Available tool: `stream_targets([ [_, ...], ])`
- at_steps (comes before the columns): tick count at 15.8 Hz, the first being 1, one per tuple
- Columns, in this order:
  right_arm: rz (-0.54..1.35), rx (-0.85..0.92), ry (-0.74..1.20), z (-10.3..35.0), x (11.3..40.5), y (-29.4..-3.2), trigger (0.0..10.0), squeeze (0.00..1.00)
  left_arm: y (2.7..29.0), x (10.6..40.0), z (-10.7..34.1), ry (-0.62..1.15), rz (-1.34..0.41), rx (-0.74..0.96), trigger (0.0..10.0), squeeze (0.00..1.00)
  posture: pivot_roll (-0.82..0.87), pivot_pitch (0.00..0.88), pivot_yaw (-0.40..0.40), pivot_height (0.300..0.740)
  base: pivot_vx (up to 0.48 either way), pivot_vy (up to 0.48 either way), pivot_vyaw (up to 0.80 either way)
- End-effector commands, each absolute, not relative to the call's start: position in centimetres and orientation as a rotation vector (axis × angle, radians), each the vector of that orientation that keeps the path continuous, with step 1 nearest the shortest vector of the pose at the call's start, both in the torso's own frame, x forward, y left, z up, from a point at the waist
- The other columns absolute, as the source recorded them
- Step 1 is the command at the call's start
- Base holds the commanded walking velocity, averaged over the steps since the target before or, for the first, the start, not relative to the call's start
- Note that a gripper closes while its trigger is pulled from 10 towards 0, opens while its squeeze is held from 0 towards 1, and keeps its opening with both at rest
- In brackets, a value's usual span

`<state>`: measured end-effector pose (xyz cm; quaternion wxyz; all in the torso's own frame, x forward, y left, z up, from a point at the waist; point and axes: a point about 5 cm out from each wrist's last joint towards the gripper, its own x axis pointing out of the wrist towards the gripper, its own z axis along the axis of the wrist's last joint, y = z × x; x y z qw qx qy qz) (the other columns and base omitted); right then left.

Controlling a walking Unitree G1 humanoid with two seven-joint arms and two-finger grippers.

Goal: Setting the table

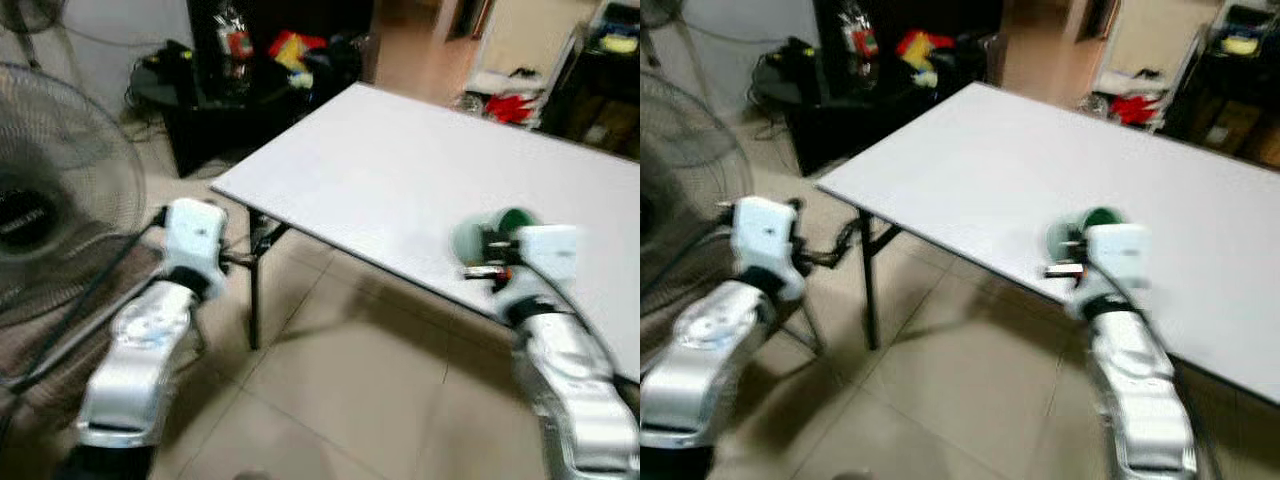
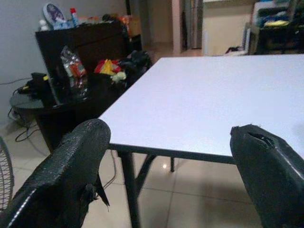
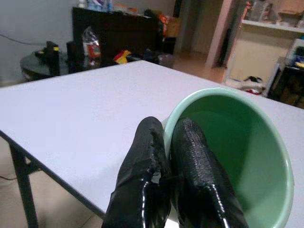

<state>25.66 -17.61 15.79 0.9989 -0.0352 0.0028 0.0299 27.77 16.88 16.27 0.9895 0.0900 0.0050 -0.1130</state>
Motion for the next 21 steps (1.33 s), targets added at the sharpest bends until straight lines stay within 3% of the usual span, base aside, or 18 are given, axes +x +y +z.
stream_targets([
  [1,0.026,-0.086,-0.017,16.31,25.72,-18.49,10.0,0.0,16.29,27.99,16.59,-0.008,-0.251,0.188,10.0,0.0,0.06,0.0,-0.049,0.74,0.356,0.0,0.0],
  [12,0.039,-0.1,-0.024,16.27,26.21,-18.28,10.0,0.0,16.43,28.16,16.53,-0.013,-0.242,0.193,10.0,0.0,0.07,0.0,-0.06,0.74,0.356,0.0,0.0],
  [16,0.066,-0.087,-0.006,16.1,26.22,-17.88,10.0,0.0,16.13,28.16,16.59,-0.016,-0.249,0.196,10.0,0.0,0.07,0.0,-0.062,0.74,0.356,0.0,-0.78],
  [21,0.103,-0.107,-0.015,16.26,26.27,-17.6,10.0,0.0,16.2,28.02,16.39,-0.012,-0.248,0.201,10.0,0.0,0.07,0.0,-0.069,0.74,0.347,0.0,0.0],
])
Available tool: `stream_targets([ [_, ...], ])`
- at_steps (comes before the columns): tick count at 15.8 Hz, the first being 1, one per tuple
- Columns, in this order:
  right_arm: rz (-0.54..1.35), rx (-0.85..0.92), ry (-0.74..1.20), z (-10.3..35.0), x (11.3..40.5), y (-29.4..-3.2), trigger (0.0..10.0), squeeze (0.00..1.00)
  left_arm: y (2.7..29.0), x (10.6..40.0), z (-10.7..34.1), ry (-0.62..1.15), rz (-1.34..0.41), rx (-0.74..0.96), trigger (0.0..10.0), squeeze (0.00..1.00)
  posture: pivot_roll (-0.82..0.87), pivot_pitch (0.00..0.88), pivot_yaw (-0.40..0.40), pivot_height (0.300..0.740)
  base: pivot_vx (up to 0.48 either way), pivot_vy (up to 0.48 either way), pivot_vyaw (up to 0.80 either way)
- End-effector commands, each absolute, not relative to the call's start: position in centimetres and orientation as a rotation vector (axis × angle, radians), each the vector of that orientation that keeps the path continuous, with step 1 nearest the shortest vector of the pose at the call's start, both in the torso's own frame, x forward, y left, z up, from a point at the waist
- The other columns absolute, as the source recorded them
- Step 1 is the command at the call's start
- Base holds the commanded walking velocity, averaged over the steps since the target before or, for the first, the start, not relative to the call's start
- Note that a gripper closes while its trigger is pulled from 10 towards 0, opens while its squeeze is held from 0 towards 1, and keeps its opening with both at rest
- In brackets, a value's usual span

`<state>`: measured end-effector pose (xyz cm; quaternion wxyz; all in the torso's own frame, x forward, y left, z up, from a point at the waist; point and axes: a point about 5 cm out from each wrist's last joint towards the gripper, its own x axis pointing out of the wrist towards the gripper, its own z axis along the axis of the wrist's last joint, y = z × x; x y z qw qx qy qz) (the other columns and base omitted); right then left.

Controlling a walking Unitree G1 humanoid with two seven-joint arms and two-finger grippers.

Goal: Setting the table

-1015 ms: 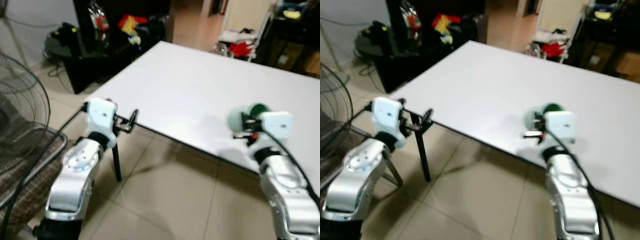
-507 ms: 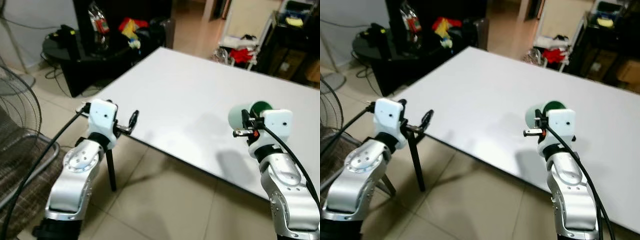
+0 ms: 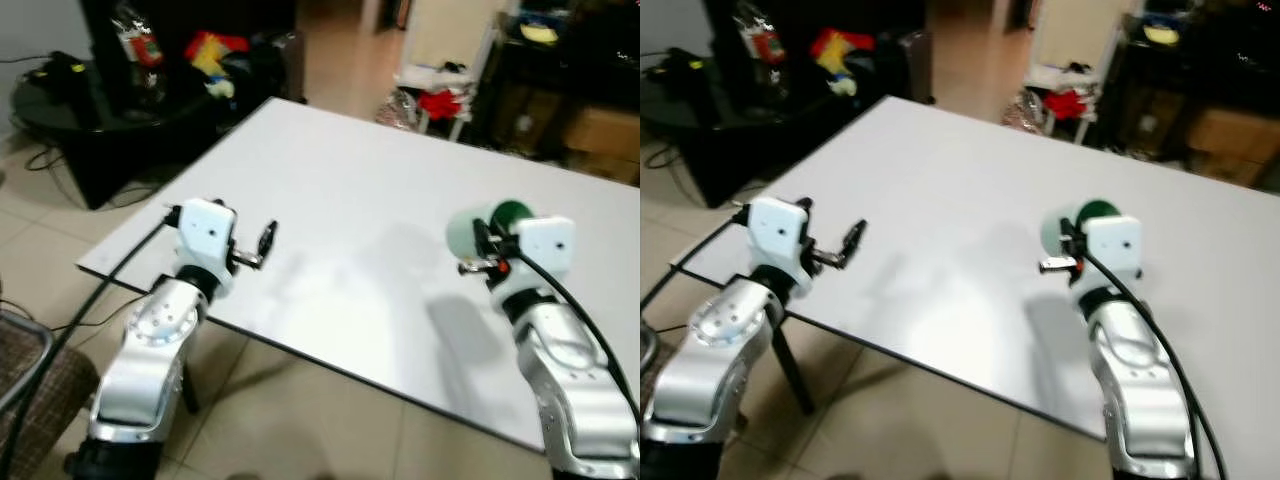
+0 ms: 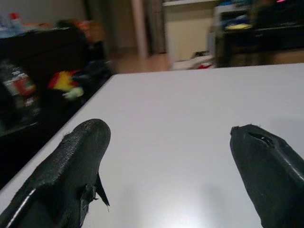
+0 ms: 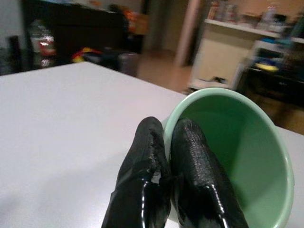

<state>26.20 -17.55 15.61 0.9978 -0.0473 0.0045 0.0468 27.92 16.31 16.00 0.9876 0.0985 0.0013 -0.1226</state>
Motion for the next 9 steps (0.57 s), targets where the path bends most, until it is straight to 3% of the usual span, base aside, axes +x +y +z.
stream_targets([
  [1,0.107,-0.108,-0.015,16.3,26.3,-17.5,10.0,0.0,16.2,28.0,16.4,-0.011,-0.246,0.202,10.0,0.0,0.07,0.0,-0.069,0.74,0.349,0.0,0.0],
  [6,0.152,-0.113,-0.014,16.3,26.4,-17.1,10.0,0.0,16.7,27.9,16.6,-0.016,-0.239,0.218,10.0,0.0,0.08,0.0,-0.074,0.74,0.341,0.0,0.0],
  [9,0.263,-0.107,-0.007,16.6,27.5,-16.5,10.0,0.0,17.2,27.9,17.0,-0.008,-0.271,0.267,10.0,0.0,0.1,0.0,-0.072,0.74,0.0,0.0,0.0],
])
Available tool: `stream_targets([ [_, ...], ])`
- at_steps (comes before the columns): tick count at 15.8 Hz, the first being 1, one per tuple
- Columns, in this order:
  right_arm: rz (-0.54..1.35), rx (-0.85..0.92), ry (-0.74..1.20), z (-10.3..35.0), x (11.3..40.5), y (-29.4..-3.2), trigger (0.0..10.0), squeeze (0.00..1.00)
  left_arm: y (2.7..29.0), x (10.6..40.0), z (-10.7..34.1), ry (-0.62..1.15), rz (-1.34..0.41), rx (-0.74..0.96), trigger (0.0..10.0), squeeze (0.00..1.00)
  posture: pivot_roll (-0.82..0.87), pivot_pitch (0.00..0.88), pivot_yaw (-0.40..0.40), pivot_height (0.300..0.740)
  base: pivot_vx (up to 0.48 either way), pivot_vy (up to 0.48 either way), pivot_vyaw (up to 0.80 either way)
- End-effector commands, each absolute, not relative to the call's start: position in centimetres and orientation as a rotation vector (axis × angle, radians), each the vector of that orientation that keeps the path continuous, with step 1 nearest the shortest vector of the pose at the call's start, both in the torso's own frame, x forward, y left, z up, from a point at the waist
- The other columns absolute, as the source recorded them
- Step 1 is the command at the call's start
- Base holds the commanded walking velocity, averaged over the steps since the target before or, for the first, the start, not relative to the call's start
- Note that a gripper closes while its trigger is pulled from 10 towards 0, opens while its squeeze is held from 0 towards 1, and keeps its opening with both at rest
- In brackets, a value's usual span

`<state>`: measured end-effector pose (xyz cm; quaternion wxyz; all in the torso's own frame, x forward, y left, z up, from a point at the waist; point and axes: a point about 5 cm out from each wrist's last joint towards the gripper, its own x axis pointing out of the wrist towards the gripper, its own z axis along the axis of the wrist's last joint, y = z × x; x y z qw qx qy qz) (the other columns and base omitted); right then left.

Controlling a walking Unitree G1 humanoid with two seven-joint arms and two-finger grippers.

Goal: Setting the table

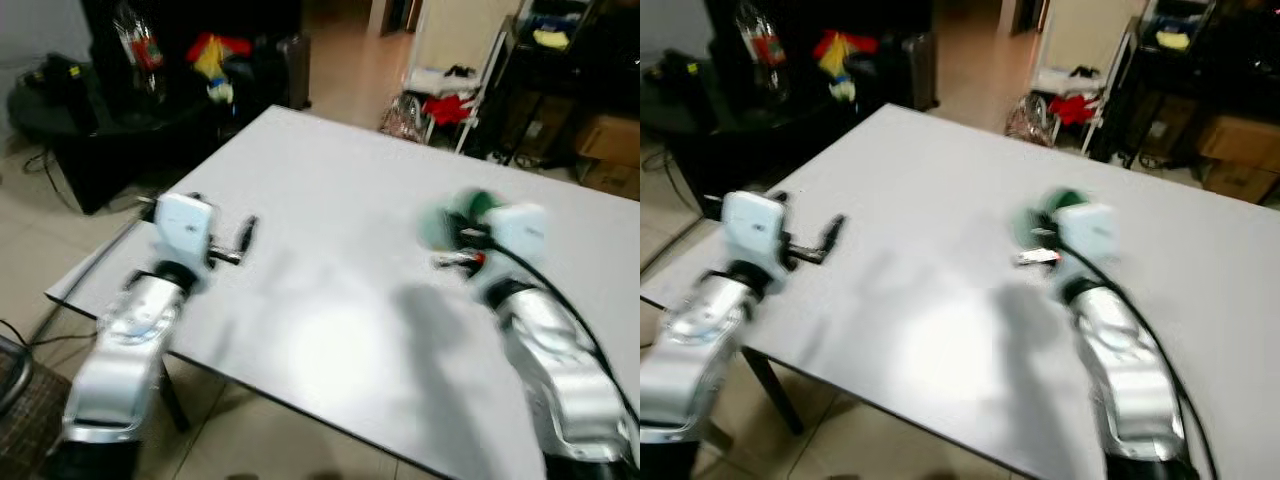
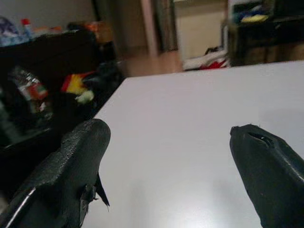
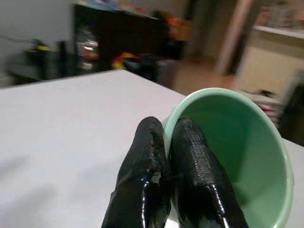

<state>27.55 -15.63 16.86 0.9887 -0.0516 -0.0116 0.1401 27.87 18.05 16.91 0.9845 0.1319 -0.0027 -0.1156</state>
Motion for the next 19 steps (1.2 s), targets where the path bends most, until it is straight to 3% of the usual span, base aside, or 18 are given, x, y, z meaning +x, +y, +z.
stream_targets([
  [1,0.321,-0.131,-0.003,16.9,28.1,-16.1,10.0,0.0,17.2,27.9,17.0,-0.006,-0.303,0.284,10.0,0.0,0.1,0.0,-0.066,0.74,0.0,0.0,0.0],
  [6,0.579,-0.358,0.126,16.9,33.1,-14.6,10.0,0.0,16.8,28.4,17.1,0.026,-0.445,0.35,10.0,0.0,0.1,0.0,-0.055,0.74,0.0,0.0,0.0],
  [9,0.712,-0.493,0.189,17.3,37.1,-13.6,10.0,0.0,16.4,28.1,17.0,0.079,-0.617,0.394,10.0,0.0,0.1,0.0,-0.038,0.74,0.0,0.0,0.0],
  [16,0.904,-0.631,0.316,16.8,39.0,-11.3,10.0,0.0,16.2,25.6,16.0,0.234,-0.845,0.342,10.0,0.0,0.13,0.0,-0.054,0.74,0.0,0.0,0.0],
  [19,0.864,-0.635,0.291,17.0,39.4,-10.7,10.0,0.0,16.6,25.2,16.1,0.251,-0.843,0.354,10.0,0.0,0.15,0.0,-0.052,0.74,0.0,0.0,0.0],
])
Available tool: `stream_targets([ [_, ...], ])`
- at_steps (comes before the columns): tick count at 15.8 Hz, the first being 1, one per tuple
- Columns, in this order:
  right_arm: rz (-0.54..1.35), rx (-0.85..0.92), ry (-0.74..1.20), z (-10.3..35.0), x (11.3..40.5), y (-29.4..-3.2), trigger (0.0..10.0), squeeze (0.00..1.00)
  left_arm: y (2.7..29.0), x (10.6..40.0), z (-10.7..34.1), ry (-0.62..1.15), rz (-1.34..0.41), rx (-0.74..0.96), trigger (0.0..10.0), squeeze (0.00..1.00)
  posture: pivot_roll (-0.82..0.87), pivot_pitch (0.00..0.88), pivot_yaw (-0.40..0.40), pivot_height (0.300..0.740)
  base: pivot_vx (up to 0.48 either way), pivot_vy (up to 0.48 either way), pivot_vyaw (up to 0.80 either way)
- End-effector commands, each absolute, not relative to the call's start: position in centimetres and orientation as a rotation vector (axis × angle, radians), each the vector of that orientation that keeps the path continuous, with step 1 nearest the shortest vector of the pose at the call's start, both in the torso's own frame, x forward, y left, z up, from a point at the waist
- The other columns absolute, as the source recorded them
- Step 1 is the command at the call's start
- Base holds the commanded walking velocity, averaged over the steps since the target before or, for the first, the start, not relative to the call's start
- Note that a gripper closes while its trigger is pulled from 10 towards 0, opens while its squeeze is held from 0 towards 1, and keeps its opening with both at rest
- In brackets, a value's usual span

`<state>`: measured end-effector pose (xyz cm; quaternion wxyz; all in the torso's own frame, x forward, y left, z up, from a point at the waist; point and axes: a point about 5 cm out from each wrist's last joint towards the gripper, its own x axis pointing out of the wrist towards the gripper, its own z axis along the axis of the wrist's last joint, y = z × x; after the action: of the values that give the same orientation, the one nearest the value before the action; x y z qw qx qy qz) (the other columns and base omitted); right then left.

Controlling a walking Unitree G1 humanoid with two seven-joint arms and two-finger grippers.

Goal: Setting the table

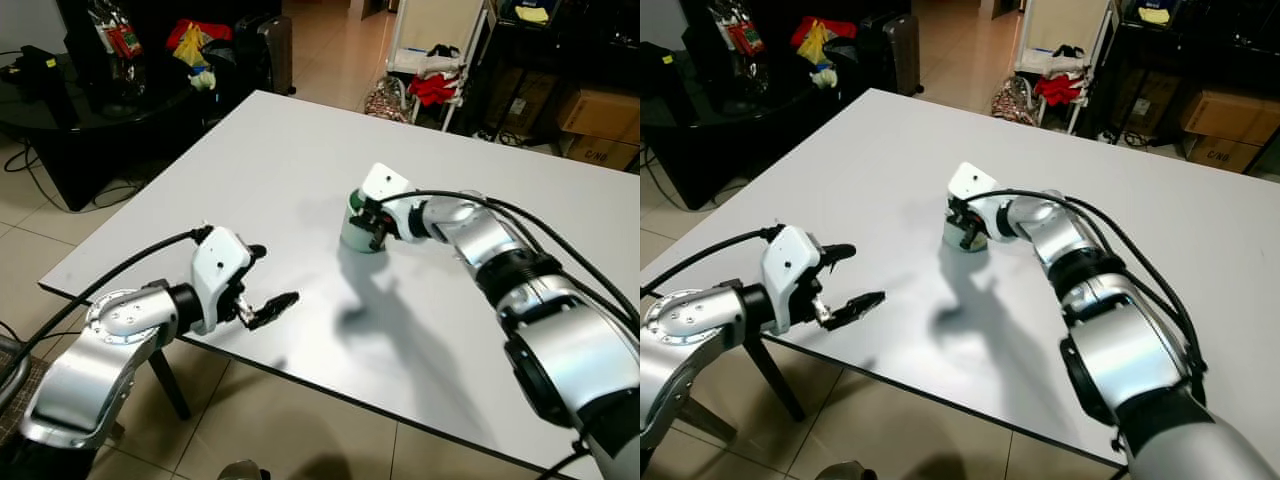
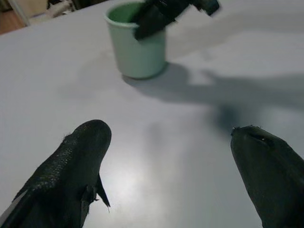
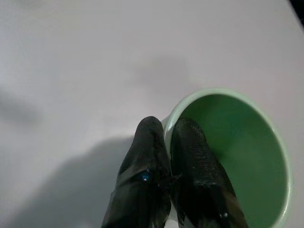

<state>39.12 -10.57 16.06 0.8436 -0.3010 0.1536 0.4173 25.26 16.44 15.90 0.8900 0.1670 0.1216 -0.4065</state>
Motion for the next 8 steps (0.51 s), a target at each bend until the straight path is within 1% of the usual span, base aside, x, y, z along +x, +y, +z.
stream_targets([
  [1,0.863,-0.638,0.291,16.9,39.5,-10.6,10.0,0.0,16.6,24.9,16.1,0.262,-0.854,0.355,10.0,0.0,0.15,0.0,-0.053,0.74,0.0,0.0,0.0],
  [5,0.864,-0.639,0.284,17.0,39.6,-10.1,10.0,0.0,16.6,24.3,16.0,0.29,-0.874,0.362,10.0,0.0,0.16,0.0,-0.05,0.74,0.0,0.0,0.0],
  [8,0.821,-0.65,0.256,17.2,39.8,-9.7,10.0,0.0,16.8,23.9,15.9,0.299,-0.858,0.382,10.0,0.0,0.18,0.0,-0.069,0.74,0.0,0.0,0.0],
])
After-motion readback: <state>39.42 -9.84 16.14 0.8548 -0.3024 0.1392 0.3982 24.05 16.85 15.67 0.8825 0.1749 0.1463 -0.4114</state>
